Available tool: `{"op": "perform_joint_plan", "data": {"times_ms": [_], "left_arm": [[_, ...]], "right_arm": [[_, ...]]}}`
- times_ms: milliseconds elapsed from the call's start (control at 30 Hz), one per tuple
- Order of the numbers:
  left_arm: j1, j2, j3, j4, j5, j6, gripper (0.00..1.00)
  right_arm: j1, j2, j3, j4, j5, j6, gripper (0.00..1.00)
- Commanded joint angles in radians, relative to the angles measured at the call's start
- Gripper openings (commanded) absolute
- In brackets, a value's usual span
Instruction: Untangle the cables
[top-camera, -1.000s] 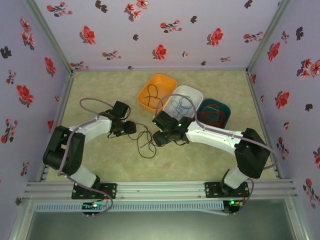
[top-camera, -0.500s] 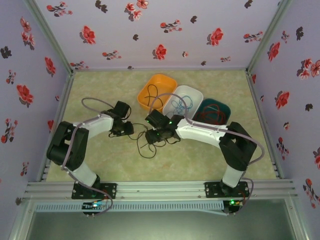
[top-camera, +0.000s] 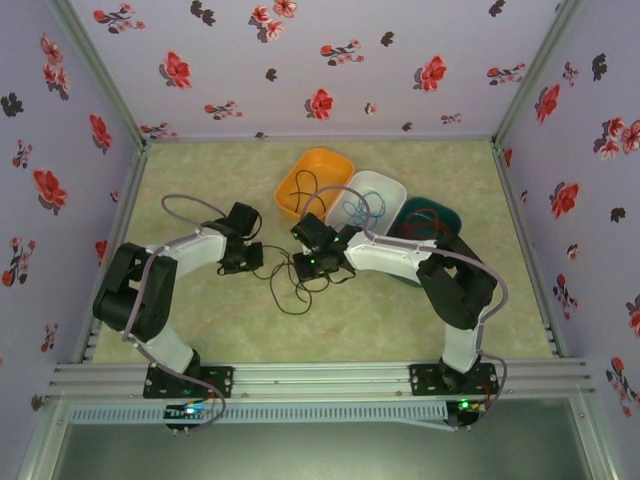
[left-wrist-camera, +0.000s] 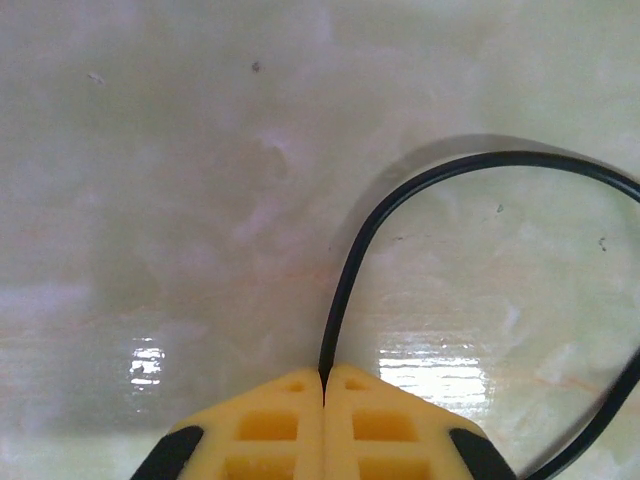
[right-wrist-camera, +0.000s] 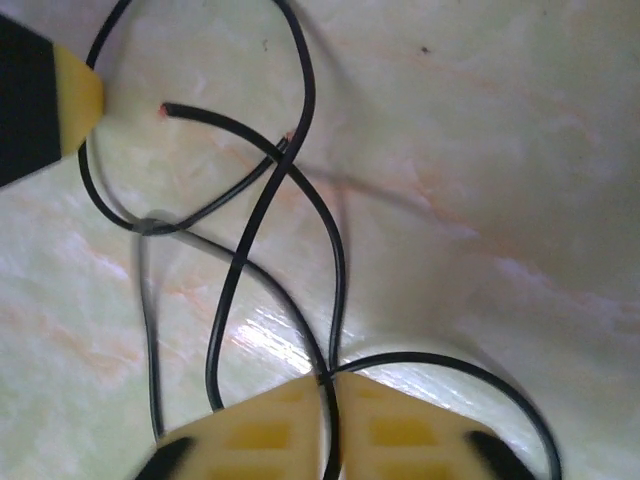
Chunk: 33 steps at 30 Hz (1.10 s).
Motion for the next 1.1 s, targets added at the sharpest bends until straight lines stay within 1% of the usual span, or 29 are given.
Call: {"op": "perform_joint_plan", "data": {"times_ms": [0,233,467,600,733,900,1067], "left_arm": [[-0.016,0.005,-0.040,0.059,-0.004,-0.011,0.00],[-0.006,-0.152,-0.084,-0.020,-0.165,-0.018,0.00],[0.045,-0.333,-0.152,-0.088,-0.261,-0.045,0.00],[0.087,-0.403,-0.193,-0.097,-0.267,-0.061,0.00],[0.126,-0.433,-0.225,-0.100,-0.267,-0.070,0.00],[0.155,-0.429,-0.243,-0.089,-0.265,-0.075,0.00],[0.174,-0.413,-0.252,-0.068,-0.248,-0.078,0.00]], "right_arm": [[-0.008,-0.051,0.013,0.002,-0.007,-0.004,0.00],[-0.028,-0.213,-0.024,-0.057,0.076,-0.037,0.00],[-0.043,-0.383,-0.022,-0.106,0.129,-0.093,0.00],[-0.052,-0.468,0.017,-0.142,0.163,-0.127,0.00],[-0.057,-0.539,0.091,-0.174,0.164,-0.176,0.00],[-0.060,-0.605,0.173,-0.186,0.172,-0.246,0.00],[-0.062,-0.626,0.287,-0.219,0.233,-0.317,0.00]]}}
